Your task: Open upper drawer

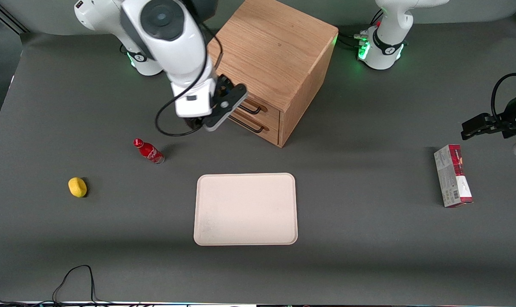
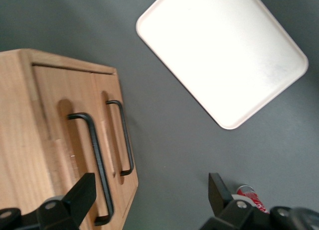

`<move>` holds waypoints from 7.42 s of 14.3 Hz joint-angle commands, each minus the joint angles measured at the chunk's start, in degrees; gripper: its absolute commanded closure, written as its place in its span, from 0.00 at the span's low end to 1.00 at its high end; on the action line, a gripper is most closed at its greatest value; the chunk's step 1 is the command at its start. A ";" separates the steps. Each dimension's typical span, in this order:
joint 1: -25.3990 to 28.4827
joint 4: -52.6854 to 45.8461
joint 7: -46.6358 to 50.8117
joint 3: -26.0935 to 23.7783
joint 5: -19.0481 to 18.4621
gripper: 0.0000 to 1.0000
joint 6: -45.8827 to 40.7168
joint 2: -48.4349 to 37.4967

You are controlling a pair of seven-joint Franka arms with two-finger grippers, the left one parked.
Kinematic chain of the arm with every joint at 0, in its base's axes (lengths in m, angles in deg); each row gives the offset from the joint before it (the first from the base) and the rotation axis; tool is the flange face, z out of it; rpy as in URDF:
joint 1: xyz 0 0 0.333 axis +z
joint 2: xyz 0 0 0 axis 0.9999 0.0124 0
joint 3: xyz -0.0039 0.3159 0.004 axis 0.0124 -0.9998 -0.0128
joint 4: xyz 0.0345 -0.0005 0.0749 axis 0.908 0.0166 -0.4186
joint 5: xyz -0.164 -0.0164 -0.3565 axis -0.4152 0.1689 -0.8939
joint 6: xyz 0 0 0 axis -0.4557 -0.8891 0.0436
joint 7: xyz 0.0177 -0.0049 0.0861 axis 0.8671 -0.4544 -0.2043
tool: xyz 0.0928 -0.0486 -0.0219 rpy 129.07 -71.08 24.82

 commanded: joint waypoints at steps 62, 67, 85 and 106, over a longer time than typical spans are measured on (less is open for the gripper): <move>4.73 23.15 -22.35 2.94 6.01 0.00 19.39 -2.86; 4.64 23.24 -23.14 2.94 6.01 0.00 21.78 -1.09; 4.90 23.15 -25.34 2.85 6.10 0.00 21.16 -2.51; 0.86 20.00 -18.74 5.57 5.92 0.00 22.32 1.80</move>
